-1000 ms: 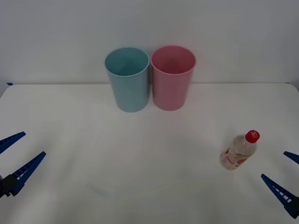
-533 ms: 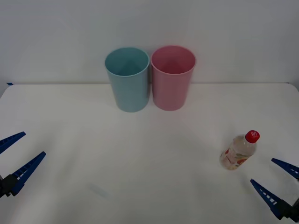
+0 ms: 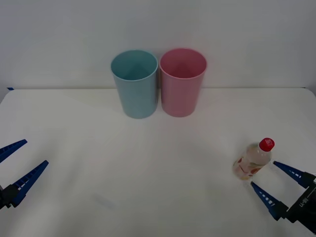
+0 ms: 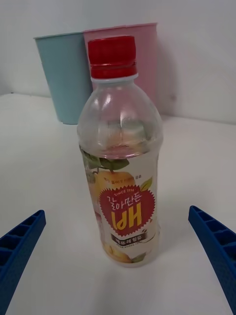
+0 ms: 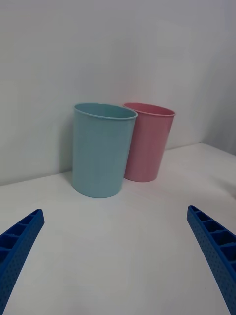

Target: Grasp the object on the table and drop it into the matching bin: aluminum can to the light blue bin, PET bottle to the pink bin.

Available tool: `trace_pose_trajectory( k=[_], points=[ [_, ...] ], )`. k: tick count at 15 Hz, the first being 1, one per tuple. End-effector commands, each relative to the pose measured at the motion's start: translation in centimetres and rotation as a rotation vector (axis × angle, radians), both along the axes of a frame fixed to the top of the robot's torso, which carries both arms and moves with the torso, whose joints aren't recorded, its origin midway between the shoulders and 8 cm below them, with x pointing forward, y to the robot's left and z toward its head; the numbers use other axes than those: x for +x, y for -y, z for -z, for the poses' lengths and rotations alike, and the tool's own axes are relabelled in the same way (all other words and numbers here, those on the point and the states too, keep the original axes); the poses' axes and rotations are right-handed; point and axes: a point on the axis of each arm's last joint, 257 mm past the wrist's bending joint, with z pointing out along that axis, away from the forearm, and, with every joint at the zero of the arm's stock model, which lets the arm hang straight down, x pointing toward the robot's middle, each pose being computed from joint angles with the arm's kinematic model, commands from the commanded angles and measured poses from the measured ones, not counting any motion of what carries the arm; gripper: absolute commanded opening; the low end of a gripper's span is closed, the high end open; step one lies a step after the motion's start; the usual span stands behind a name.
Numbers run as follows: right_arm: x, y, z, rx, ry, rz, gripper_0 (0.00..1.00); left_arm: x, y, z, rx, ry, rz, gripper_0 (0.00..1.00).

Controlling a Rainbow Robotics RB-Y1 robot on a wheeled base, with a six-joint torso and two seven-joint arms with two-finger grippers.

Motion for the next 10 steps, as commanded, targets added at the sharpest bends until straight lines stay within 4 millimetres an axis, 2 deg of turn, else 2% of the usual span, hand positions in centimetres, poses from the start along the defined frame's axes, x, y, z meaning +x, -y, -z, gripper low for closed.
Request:
trace_pose_trajectory(
  k=[1, 6, 10],
  points=[
    [1.4, -1.1, 0.3, 0.004, 0.005, 0.018, 1.00, 0.0, 0.0, 0.0, 0.000, 0.000, 0.000, 1.00],
    [3.4, -2.8, 0.5, 0.009, 0.019, 0.042, 1.00, 0.0, 0.0, 0.0, 0.000, 0.000, 0.000, 1.00],
    [4.8, -3.4, 0.7, 0.001, 0.018, 0.065, 1.00, 0.0, 0.0, 0.0, 0.000, 0.000, 0.000, 1.00]
  ],
)
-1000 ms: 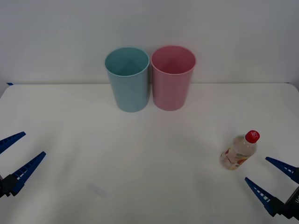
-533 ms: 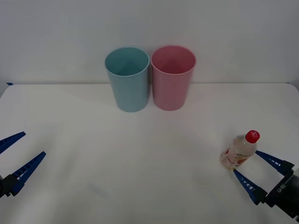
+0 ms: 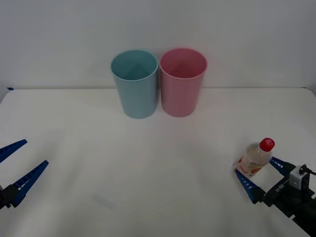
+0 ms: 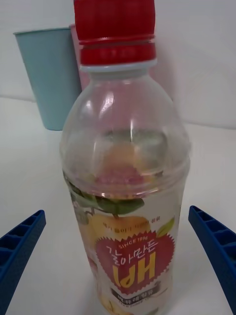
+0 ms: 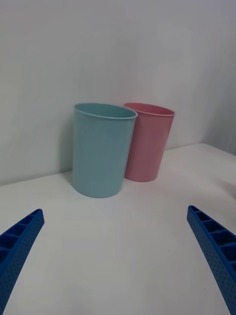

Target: Grasp the object on the table and drop it into the matching bin: aluminum can to the light blue bin, PET bottle to the pink bin.

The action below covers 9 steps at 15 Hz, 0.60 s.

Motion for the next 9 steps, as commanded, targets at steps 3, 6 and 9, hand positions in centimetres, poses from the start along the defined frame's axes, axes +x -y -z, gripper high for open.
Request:
trace_pose_trajectory(
  k=[3, 6, 9],
  points=[
    [1.5, -0.7, 0.2, -0.010, -0.002, 0.022, 1.00, 0.0, 0.0, 0.0, 0.000, 0.000, 0.000, 1.00],
    [2.0, -1.1, 0.2, -0.010, -0.001, 0.029, 1.00, 0.0, 0.0, 0.0, 0.000, 0.000, 0.000, 1.00],
    [2.1, -1.0, 0.1, -0.011, 0.004, 0.033, 0.24, 0.0, 0.0, 0.0, 0.000, 0.000, 0.000, 1.00]
  ],
)
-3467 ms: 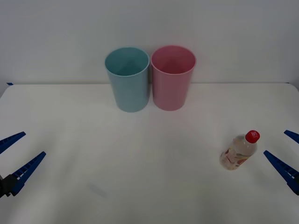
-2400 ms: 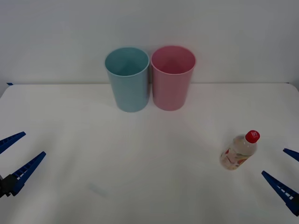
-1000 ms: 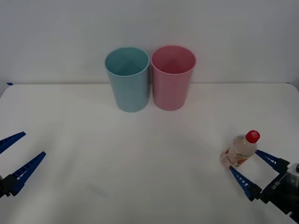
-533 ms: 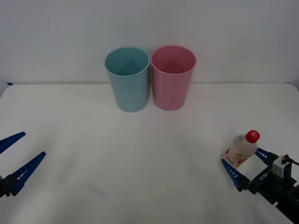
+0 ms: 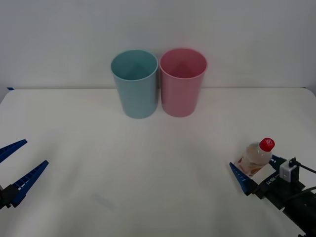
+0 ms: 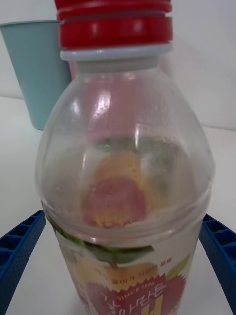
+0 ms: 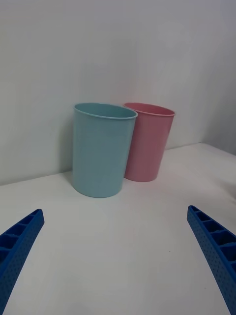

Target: Grasp the object on the table and drop it into the matching bin: aluminum can to the light blue bin, PET bottle to the pink bin.

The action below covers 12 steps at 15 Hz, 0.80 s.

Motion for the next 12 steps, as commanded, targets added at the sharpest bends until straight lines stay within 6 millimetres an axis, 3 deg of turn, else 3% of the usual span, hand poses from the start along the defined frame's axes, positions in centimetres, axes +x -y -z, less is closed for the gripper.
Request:
trace_pose_trajectory(
  k=[1, 2, 10, 12],
  points=[
    [0.0, 0.1, 0.0, 0.000, 0.002, 0.004, 0.05, 0.0, 0.0, 0.0, 0.000, 0.000, 0.000, 1.00],
    [0.1, 0.1, -0.1, 0.000, 0.005, 0.005, 0.00, 0.0, 0.0, 0.0, 0.000, 0.000, 0.000, 1.00],
    [0.1, -0.2, -0.5, 0.012, 0.014, -0.003, 0.00, 0.0, 0.0, 0.0, 0.000, 0.000, 0.000, 1.00],
    [0.3, -0.8, -1.5, 0.021, 0.034, -0.022, 0.00, 0.0, 0.0, 0.0, 0.000, 0.000, 0.000, 1.00]
  ],
)
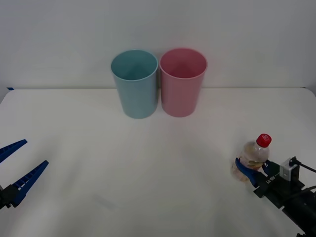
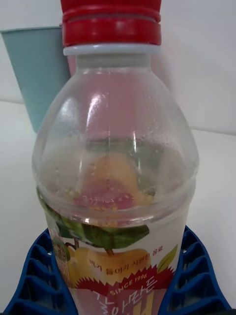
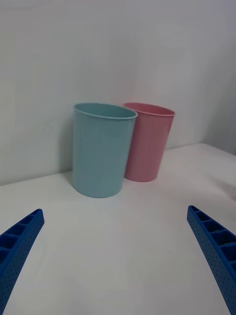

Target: Grasp the object on the table and drop it into the matching bin: aluminum can to the light blue bin, PET bottle to the pink bin.

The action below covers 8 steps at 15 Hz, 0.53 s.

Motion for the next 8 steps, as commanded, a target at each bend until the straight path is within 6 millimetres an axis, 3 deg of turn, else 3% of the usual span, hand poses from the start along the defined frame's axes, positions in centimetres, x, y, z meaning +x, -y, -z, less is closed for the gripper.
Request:
trace_pose_trajectory(
  k=[1, 8],
  points=[
    [0.2, -0.8, -1.9, 0.011, 0.035, -0.028, 0.00, 0.0, 0.0, 0.0, 0.000, 0.000, 0.000, 1.00],
    [0.3, -2.4, -7.9, 0.090, 0.066, -0.110, 0.00, 0.0, 0.0, 0.0, 0.000, 0.000, 0.000, 1.00]
  ],
)
